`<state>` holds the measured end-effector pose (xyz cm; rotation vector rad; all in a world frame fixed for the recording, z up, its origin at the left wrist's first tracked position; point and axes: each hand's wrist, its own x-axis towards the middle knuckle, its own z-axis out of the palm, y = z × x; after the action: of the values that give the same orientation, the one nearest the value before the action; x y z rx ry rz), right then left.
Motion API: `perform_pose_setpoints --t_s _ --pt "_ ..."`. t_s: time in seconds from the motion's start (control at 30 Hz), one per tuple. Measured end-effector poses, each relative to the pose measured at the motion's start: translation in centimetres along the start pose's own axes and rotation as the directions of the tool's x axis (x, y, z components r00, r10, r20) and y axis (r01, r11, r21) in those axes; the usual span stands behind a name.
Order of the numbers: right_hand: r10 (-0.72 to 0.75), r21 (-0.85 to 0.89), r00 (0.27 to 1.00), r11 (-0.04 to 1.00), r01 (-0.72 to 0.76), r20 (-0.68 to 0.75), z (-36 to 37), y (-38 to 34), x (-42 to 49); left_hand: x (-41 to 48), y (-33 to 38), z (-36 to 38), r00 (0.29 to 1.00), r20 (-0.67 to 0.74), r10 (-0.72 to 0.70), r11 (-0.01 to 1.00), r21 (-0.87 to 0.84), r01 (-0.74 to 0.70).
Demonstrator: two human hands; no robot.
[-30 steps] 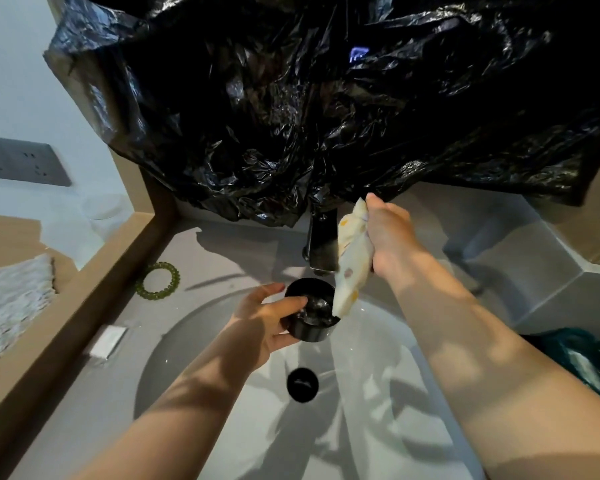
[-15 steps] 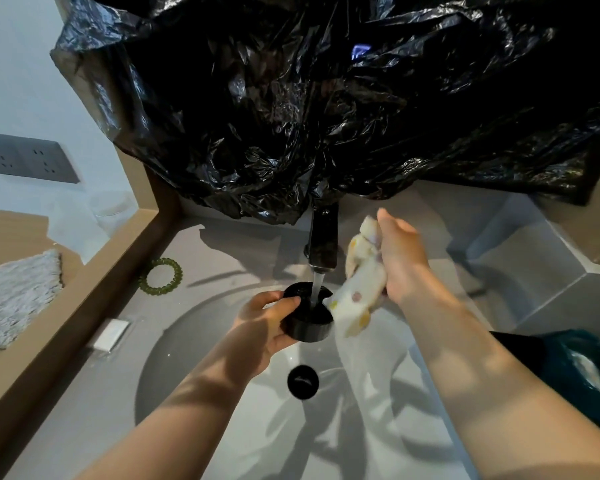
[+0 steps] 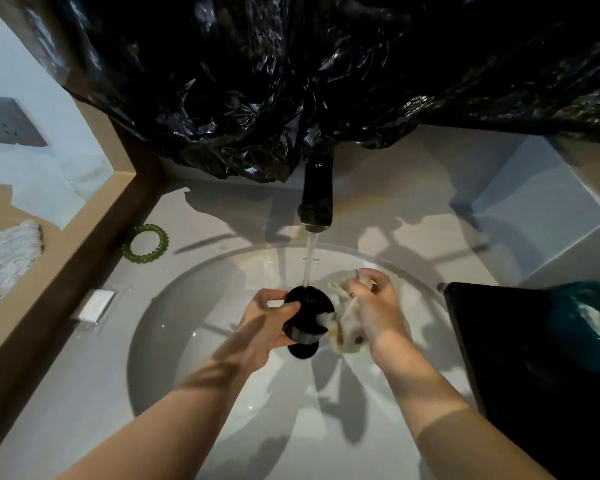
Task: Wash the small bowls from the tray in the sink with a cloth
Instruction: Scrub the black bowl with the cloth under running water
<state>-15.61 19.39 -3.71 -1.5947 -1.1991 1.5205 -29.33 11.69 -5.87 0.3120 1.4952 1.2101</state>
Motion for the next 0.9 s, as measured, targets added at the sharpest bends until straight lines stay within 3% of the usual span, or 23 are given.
perform_pose_setpoints --t_s 0.17,0.4,0.5,0.6,0.67,0.77,0.83,0.9 --pt "0.045 0.015 0.976 0.999 -0.049 0.214 2.1 2.0 0.0 1.3 -1.3 0.9 0.993 -0.088 0.083 0.996 0.021 -0.081" --pt "-0.096 -0.002 0.992 0.995 0.096 0.083 3.1 5.9 1.9 3.0 -3.0 1.4 0.972 -0.155 0.174 0.985 0.048 -0.168" --pt "0.069 0.033 0.991 0.997 -0.073 0.115 3.0 6.5 2.2 3.3 -2.5 1.1 0.957 -0.146 0.249 0.965 0.119 -0.233" --pt "0.277 -0.032 0.914 0.959 -0.280 0.297 3.0 5.4 2.2 3.3 -2.1 1.2 0.928 -0.188 0.321 0.937 0.207 -0.282" --pt "0.296 0.012 0.906 0.949 -0.314 0.304 3.2 4.8 2.3 3.3 -1.6 1.1 0.925 -0.211 0.316 0.934 0.238 -0.265" --pt "0.065 -0.064 0.996 0.996 -0.061 0.061 2.7 4.6 2.6 3.2 -0.8 0.6 0.930 -0.224 0.292 0.933 0.283 -0.225" --pt "-0.092 -0.106 0.993 0.991 0.084 -0.069 1.9 3.9 2.5 3.1 -0.3 0.2 0.907 -0.210 0.366 0.882 0.388 -0.266" --pt "-0.160 -0.049 0.983 0.987 0.156 -0.086 0.9 3.3 2.4 2.9 -0.1 0.0 0.899 -0.192 0.393 0.863 0.413 -0.289"
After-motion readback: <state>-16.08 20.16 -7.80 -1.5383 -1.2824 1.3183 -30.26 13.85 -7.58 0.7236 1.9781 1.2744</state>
